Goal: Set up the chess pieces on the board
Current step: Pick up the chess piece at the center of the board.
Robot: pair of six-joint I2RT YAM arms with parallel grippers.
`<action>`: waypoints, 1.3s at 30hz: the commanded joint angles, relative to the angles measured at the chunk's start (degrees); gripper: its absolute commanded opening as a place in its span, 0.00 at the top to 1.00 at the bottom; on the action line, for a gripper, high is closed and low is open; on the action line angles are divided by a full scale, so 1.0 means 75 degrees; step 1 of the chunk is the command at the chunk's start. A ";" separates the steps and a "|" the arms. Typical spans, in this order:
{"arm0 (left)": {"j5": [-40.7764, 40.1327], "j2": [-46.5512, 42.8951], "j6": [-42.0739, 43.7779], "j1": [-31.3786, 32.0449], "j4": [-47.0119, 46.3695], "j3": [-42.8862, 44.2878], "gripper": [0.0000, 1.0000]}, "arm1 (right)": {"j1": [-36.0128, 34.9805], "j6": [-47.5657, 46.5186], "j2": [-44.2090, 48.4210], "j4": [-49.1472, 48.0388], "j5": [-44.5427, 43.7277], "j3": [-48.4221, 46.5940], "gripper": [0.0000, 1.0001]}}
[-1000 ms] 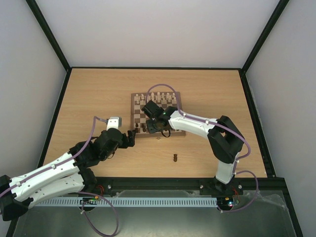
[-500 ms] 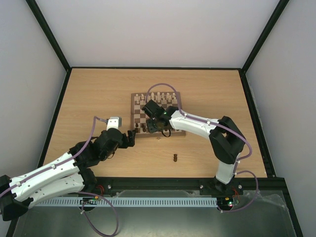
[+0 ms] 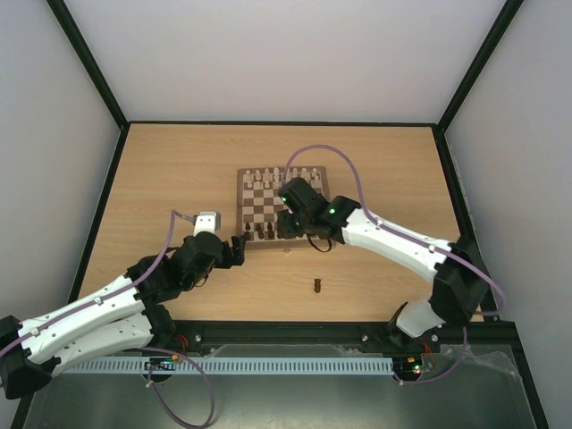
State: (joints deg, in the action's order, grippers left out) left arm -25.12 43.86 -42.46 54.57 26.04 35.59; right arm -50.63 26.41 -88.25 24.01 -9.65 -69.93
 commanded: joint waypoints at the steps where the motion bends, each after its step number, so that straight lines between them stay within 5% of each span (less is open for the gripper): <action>1: -0.0152 0.0214 0.0034 -0.0033 -0.0018 0.0024 0.01 | 0.0015 0.0135 0.0982 0.0120 0.0169 0.0757 0.57; 11: -0.0272 0.0677 0.0093 -0.0033 -0.0082 0.0330 0.01 | 0.0013 0.0438 0.3036 -0.0122 0.0827 0.2503 0.29; 19: -0.0178 0.0921 0.0139 -0.0033 -0.0310 0.0389 0.01 | 0.0006 0.0851 0.3607 -0.0493 0.1413 0.3555 0.12; 21: -0.0106 0.0969 0.0170 -0.0033 -0.0406 0.0398 0.01 | -0.0028 0.0979 0.3691 -0.0559 0.1444 0.3754 0.01; 39: 0.0149 0.0835 0.0248 0.0017 -0.0607 0.0283 0.01 | -0.0612 0.1888 0.4088 -0.0704 0.0929 0.4464 0.01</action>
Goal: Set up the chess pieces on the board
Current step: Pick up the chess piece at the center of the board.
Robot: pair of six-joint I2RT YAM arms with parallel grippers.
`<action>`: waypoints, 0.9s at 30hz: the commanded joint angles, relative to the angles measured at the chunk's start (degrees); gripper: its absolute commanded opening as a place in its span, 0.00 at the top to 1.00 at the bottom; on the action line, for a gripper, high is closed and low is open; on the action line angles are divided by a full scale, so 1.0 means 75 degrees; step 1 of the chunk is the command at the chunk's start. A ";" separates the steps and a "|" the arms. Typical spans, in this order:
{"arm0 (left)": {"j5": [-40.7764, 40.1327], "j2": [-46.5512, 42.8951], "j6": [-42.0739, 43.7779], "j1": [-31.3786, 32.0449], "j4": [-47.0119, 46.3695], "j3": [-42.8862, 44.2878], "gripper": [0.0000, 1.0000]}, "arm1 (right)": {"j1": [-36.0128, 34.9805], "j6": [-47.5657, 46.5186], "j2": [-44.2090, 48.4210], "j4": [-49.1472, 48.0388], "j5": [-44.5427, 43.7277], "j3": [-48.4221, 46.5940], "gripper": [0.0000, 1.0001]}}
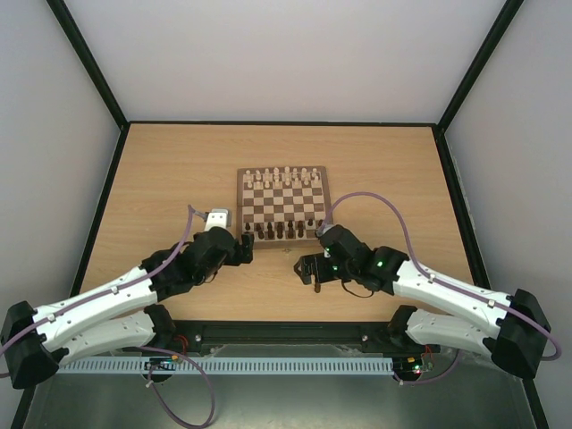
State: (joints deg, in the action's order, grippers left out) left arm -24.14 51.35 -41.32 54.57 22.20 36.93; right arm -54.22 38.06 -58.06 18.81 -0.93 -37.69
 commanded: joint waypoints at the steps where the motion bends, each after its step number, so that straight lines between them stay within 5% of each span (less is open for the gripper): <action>1: 0.0041 -0.0183 0.0093 0.0024 -0.0105 0.0092 0.01 | -0.0157 0.0393 0.0074 -0.0009 -0.0274 0.0214 0.01; 6: 0.0063 -0.0230 0.0067 0.0047 -0.0177 -0.0049 0.01 | -0.0364 0.0908 0.0205 0.0118 -0.0709 0.0603 0.01; 21: 0.0282 -0.0142 0.0125 0.0096 -0.0442 -0.0226 0.01 | -0.1078 0.2052 -0.0130 -0.0499 -0.1377 0.1829 0.52; 27: 0.0370 0.0068 0.0209 0.0100 -0.0546 -0.0222 0.01 | -0.1434 0.2180 -0.0643 -0.0687 -0.1599 0.1688 0.53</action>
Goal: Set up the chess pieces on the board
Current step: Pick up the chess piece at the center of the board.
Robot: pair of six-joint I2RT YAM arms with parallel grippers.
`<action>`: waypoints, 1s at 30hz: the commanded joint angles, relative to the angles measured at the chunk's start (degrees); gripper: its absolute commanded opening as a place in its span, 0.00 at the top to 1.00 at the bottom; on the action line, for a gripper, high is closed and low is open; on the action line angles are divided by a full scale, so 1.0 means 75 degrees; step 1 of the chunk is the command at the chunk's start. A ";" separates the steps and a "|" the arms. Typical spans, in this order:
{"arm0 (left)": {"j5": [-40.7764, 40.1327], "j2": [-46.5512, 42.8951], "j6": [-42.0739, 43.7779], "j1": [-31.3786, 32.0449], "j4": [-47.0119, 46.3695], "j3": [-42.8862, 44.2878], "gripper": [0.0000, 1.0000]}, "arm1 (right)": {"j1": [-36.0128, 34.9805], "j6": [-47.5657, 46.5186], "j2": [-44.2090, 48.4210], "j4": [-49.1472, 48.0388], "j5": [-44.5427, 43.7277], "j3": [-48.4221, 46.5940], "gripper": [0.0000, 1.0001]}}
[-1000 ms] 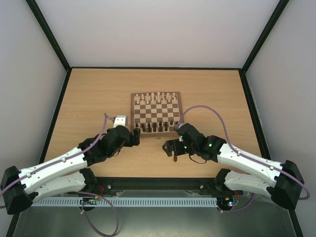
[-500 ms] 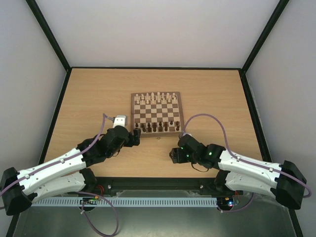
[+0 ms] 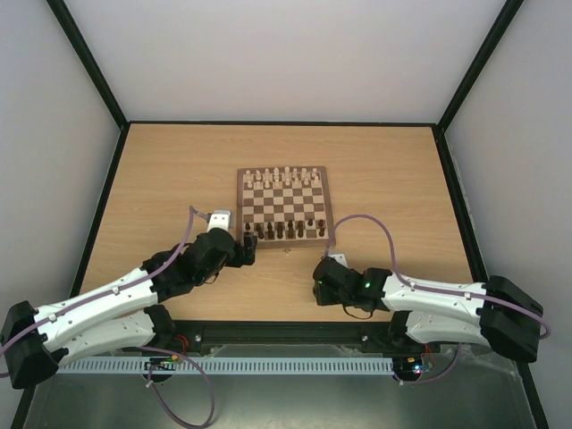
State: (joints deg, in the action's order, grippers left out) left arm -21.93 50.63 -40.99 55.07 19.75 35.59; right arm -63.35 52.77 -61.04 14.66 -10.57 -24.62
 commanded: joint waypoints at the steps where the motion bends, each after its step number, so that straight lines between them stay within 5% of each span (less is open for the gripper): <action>1: 0.0077 0.0232 0.0190 0.0036 -0.0257 -0.0026 0.01 | -0.0237 0.0224 -0.0322 -0.0178 -0.0324 -0.0074 0.53; 10: 0.0209 0.0555 0.0282 0.0029 -0.0506 -0.0016 0.01 | -0.0251 0.0241 -0.1157 -0.0226 -0.0708 -0.0298 0.60; 16: 0.0316 0.0643 0.0268 0.0029 -0.0569 -0.0036 0.01 | -0.0252 0.0199 -0.1468 -0.0380 -0.0592 -0.0295 0.79; 22: 0.0833 0.0835 0.0356 0.0029 -0.0832 -0.0113 0.01 | -0.0251 -0.0004 -0.0745 -0.0009 -0.0629 -0.0271 0.87; 30: 0.2910 0.0503 0.0590 0.0029 -0.2109 -0.0954 0.01 | -0.0238 -0.0933 0.0824 0.0448 -0.0018 -0.0680 0.87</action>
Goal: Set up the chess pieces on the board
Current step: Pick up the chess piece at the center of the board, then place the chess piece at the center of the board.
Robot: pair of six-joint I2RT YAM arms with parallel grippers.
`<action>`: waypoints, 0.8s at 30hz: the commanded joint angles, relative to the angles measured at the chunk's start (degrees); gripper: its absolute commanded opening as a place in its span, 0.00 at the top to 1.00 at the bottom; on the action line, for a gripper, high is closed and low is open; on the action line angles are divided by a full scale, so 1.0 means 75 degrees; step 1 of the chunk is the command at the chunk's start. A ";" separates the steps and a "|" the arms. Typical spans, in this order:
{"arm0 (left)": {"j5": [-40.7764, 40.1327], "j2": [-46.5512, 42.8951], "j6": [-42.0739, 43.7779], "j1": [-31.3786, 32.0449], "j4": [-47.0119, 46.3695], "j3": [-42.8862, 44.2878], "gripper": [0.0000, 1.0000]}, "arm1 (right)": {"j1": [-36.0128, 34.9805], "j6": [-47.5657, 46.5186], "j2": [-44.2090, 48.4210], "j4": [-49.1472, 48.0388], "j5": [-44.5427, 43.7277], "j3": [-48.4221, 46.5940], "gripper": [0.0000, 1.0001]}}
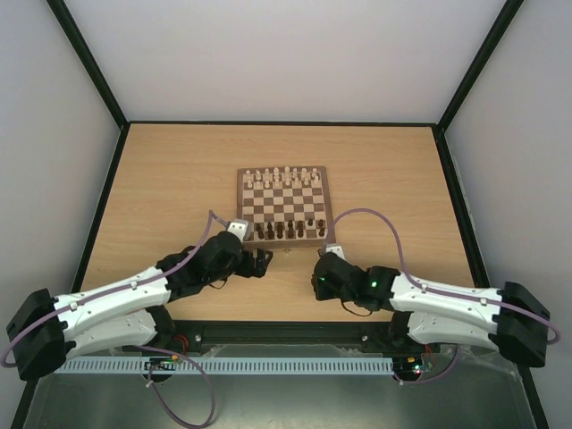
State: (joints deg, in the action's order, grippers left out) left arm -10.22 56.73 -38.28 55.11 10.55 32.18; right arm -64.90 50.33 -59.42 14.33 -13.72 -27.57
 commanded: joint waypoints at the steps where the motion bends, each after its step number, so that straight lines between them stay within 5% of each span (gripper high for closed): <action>1: 0.1661 -0.0420 0.0241 0.0017 -0.1103 -0.0647 0.01 | -0.0020 -0.0750 0.0725 0.0476 0.0612 -0.0327 0.87; 6: 0.2529 -0.0819 0.0016 0.0011 -0.1880 -0.1245 0.01 | 0.0282 -0.1180 0.0835 0.0296 0.1241 -0.0502 0.87; 24: 0.1326 -0.1238 -0.0276 -0.0050 -0.0893 -0.1407 0.01 | 0.0353 -0.1595 -0.3467 -0.0577 -0.0210 -0.1576 0.90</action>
State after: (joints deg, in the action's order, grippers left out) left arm 1.10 48.27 -40.12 55.05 2.33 22.11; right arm -61.76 39.42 -82.06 10.59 -12.34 -37.10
